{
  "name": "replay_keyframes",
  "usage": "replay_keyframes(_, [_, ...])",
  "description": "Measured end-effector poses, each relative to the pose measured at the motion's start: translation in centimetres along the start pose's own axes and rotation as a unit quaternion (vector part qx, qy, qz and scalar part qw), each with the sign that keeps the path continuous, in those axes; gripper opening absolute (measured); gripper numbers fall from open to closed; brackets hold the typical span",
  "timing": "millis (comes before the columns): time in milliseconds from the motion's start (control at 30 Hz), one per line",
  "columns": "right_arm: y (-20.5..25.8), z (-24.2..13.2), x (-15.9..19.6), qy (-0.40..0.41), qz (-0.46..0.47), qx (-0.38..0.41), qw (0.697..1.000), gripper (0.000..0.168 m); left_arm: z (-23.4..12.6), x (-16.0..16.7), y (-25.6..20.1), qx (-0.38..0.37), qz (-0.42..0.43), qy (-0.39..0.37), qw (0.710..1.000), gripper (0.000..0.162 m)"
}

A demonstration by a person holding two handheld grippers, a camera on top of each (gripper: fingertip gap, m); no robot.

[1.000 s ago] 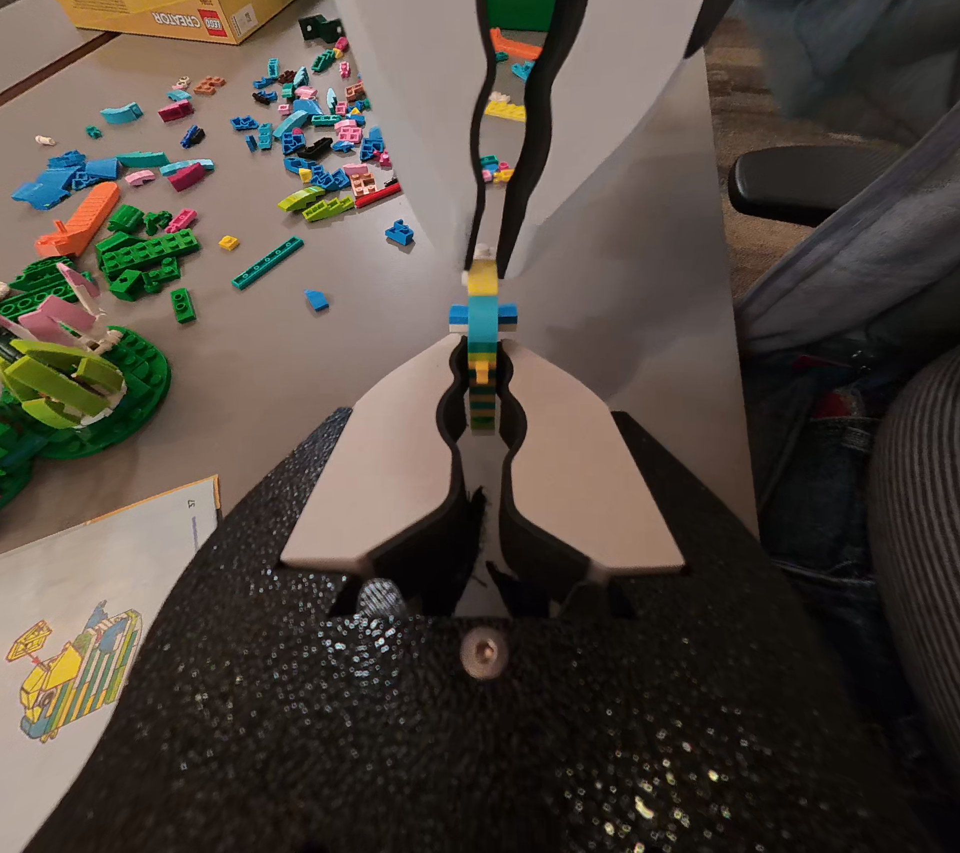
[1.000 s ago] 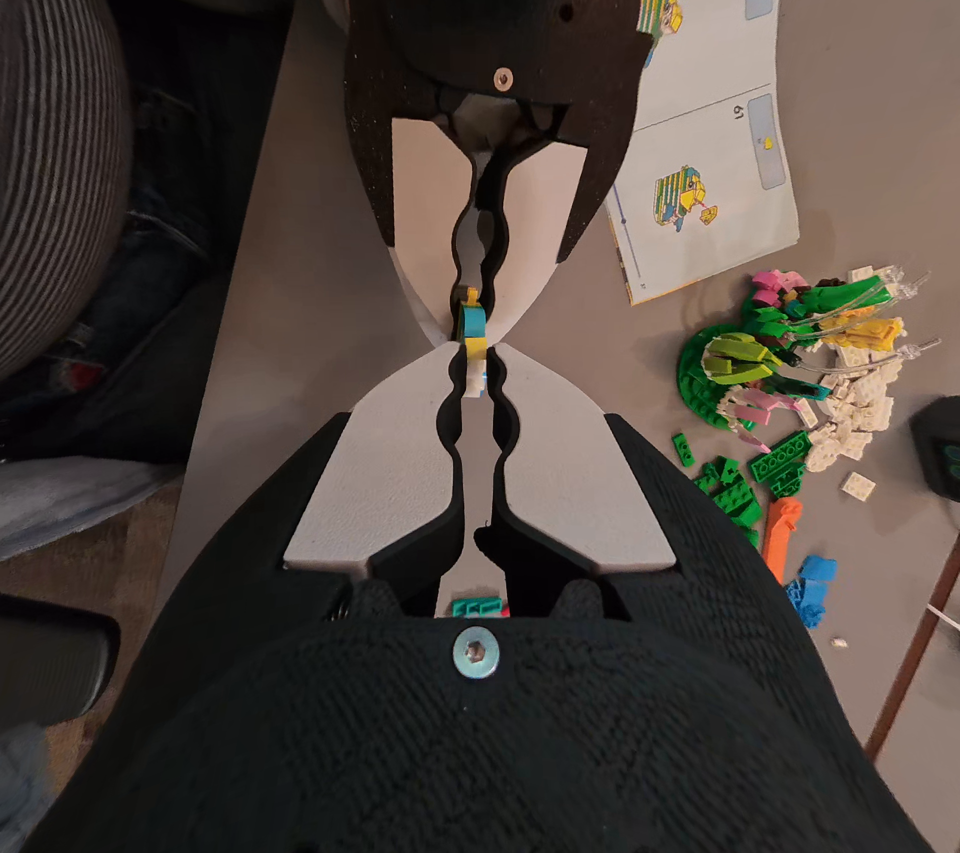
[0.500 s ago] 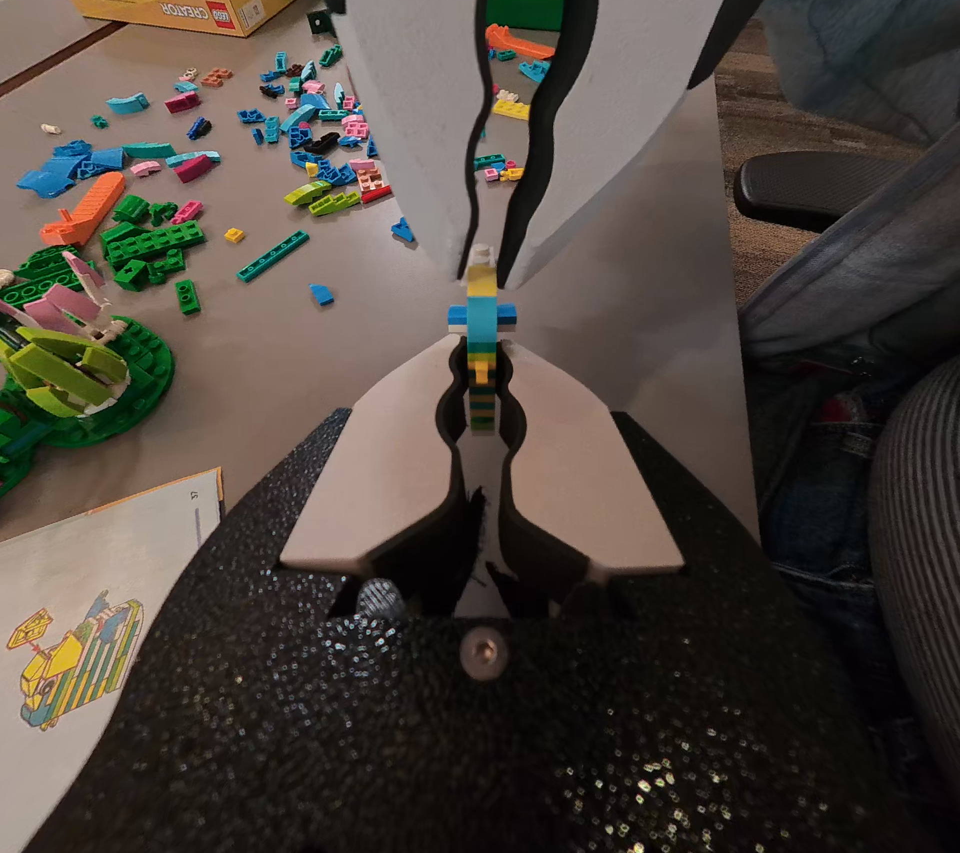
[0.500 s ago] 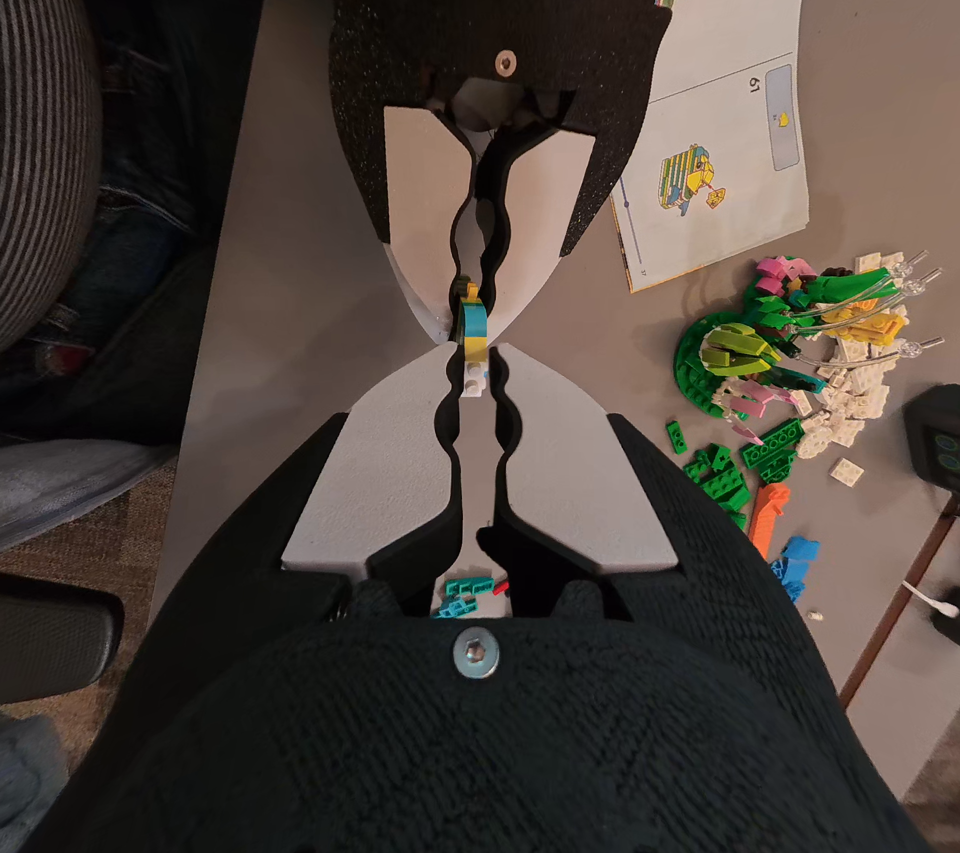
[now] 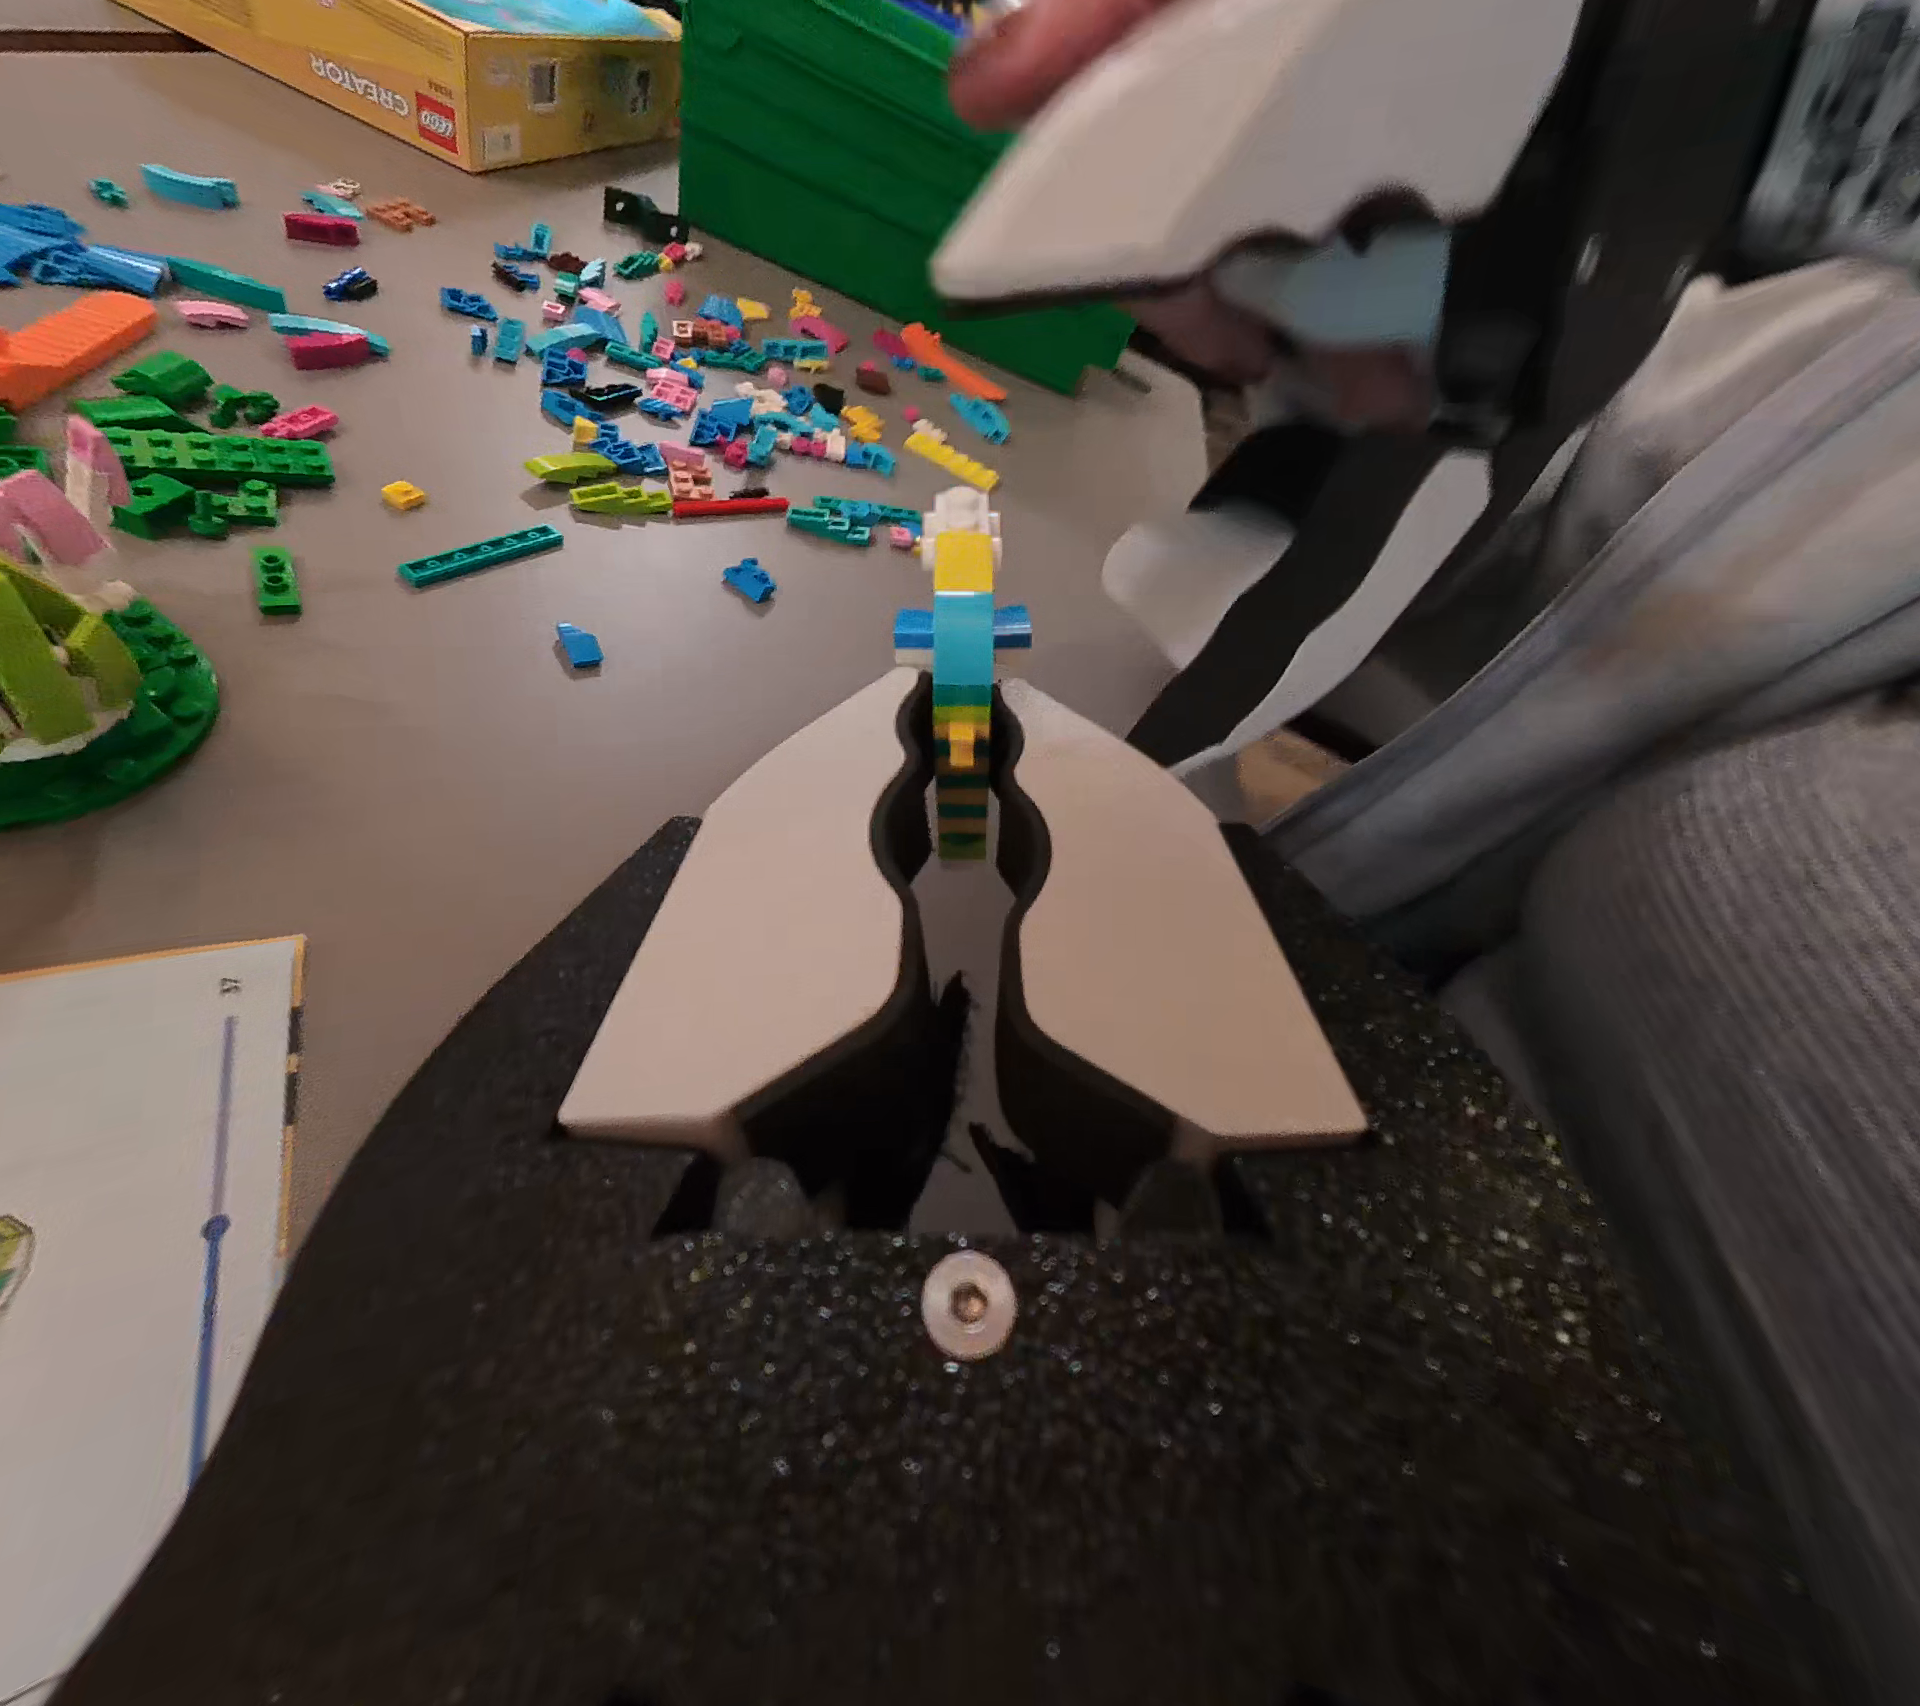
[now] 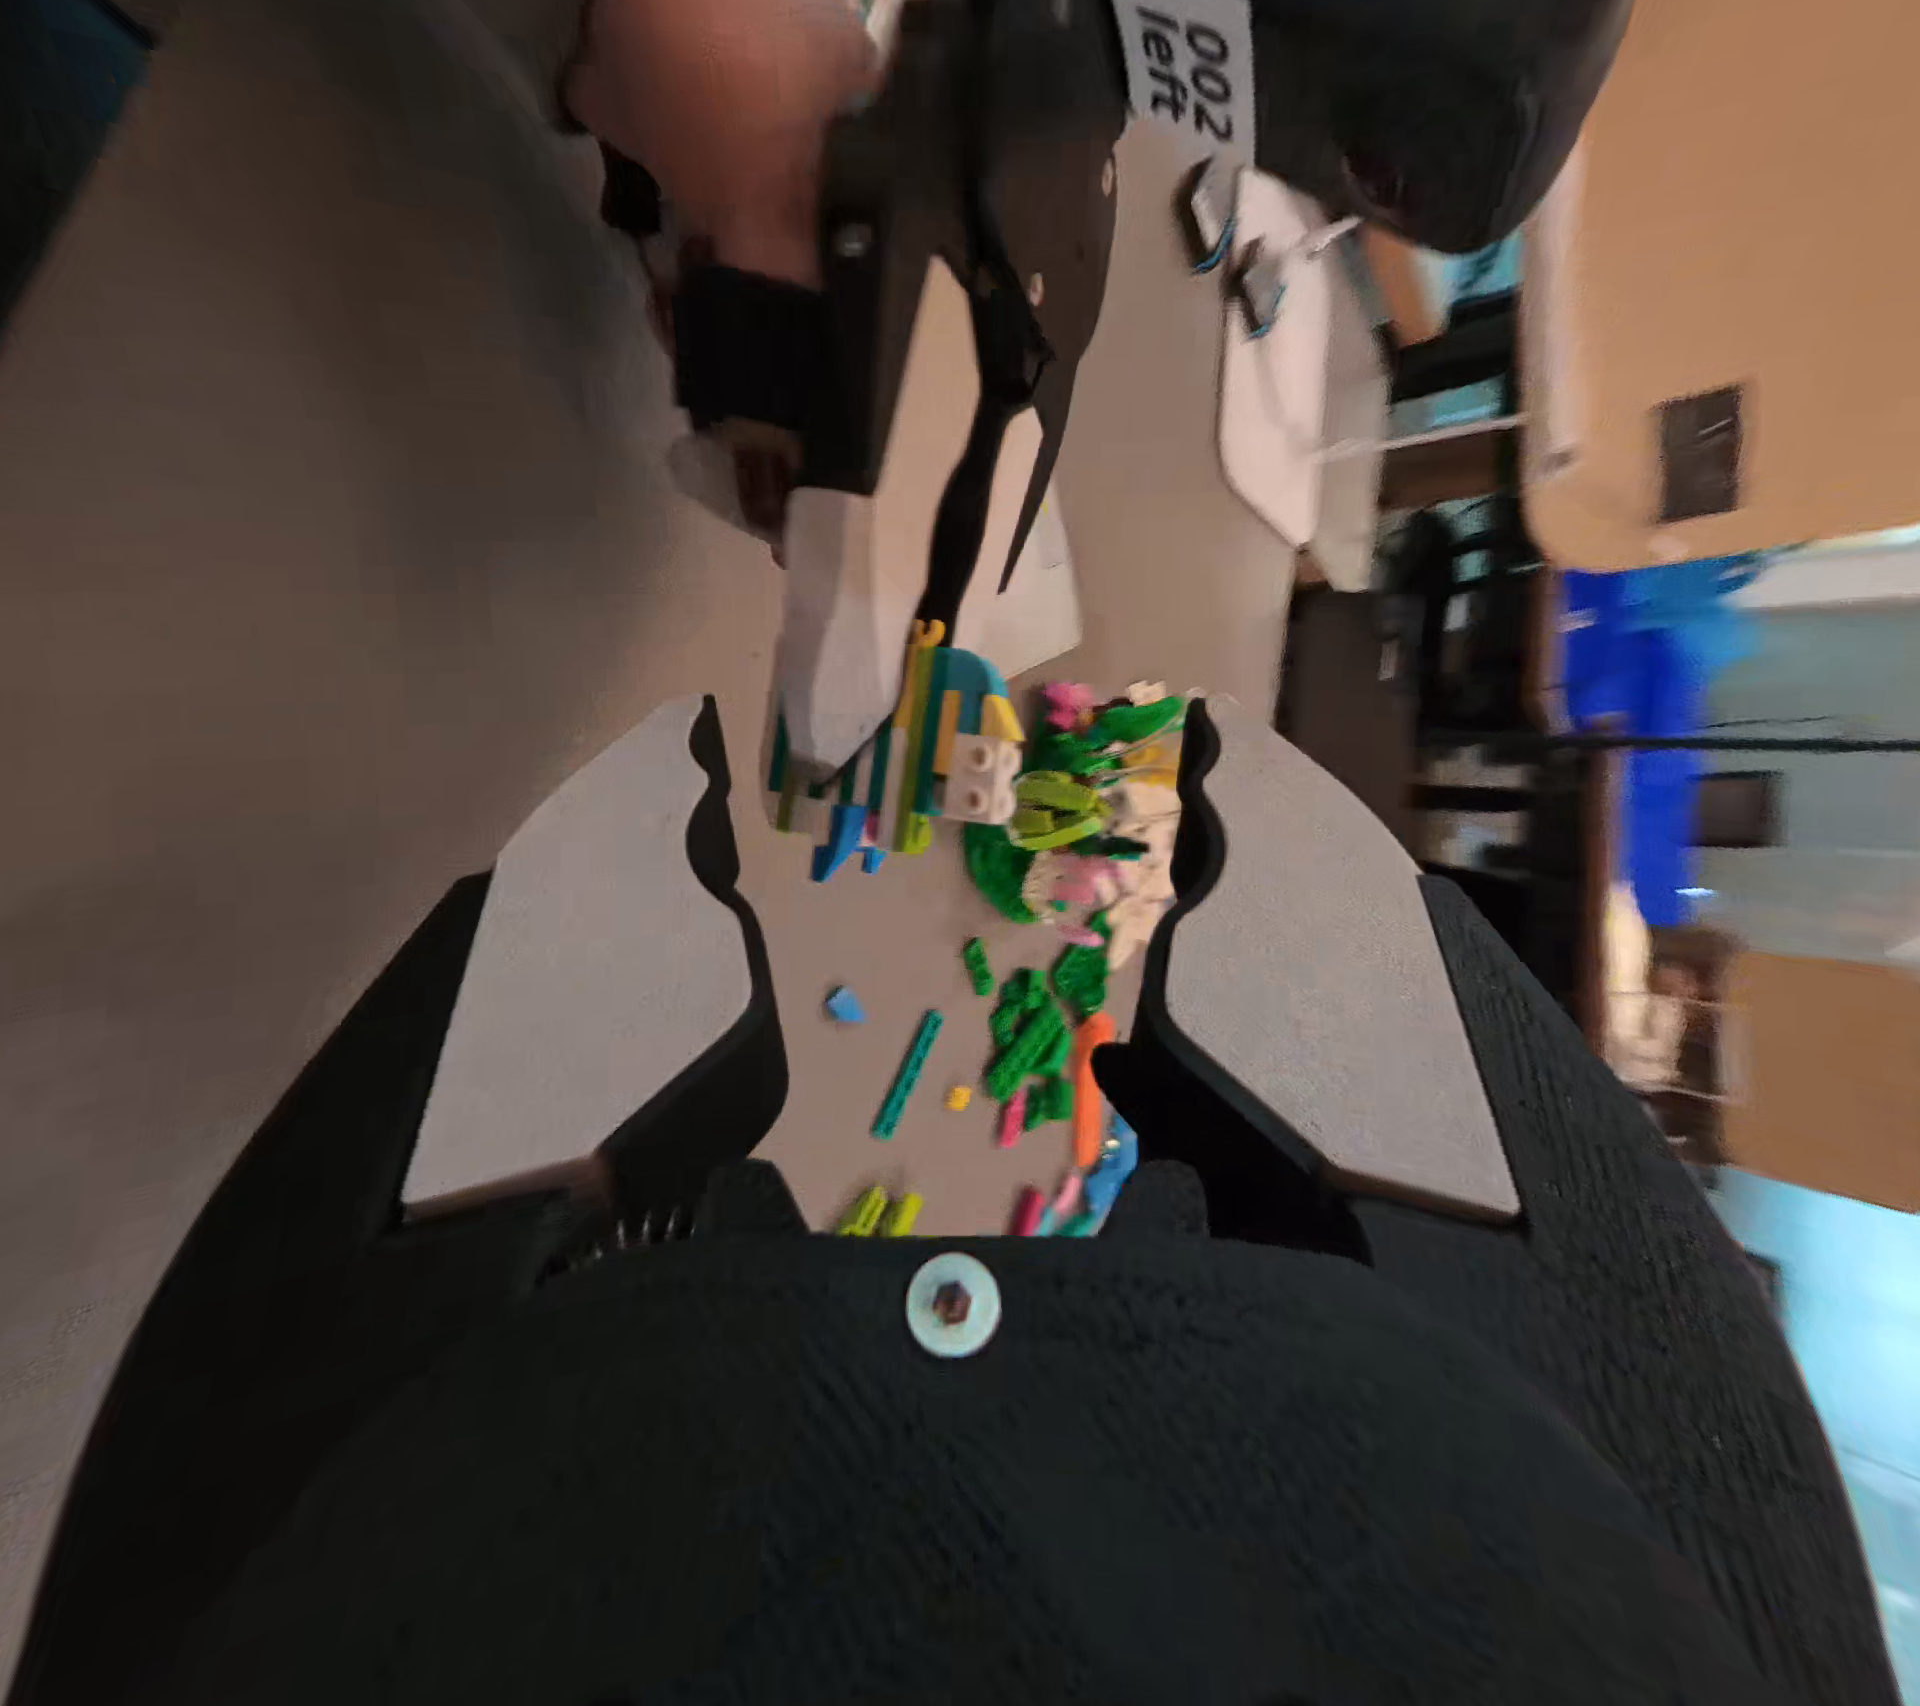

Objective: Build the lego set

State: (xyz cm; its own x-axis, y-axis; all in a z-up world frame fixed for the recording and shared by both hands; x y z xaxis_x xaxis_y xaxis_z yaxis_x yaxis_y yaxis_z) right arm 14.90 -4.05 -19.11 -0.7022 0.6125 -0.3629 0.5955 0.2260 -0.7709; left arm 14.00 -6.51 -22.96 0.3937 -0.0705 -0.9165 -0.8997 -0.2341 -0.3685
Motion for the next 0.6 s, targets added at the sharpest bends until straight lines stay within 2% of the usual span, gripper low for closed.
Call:
replay_keyframes(167, [0.4, 0.5, 0.1, 0.029, -0.045, 0.048, 0.997, 0.082, -0.3, -0.8, -0.5, 0.035, -0.071, -0.022, 0.997, 0.008])
replay_keyframes(600, [0.7, 1.3, 0.4, 0.064, -0.083, 0.025, 0.994, 0.06, -0.2, -1.0, -1.0, 0.056, -0.115, -0.02, 0.992, 0.008])
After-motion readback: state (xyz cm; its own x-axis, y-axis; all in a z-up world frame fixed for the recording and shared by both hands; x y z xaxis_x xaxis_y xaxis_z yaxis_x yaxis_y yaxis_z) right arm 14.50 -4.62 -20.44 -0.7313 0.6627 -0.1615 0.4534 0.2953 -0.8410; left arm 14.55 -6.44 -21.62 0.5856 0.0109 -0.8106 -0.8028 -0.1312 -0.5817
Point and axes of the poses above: each gripper's, where its closed fingertips meet, z out along the fingers, x out of its underside, y = z × x across the jaws, the point moved 3 cm from there along -z, back along the fingers, and after that the axes turned 2 degrees about -y, right-handed, at the moved point
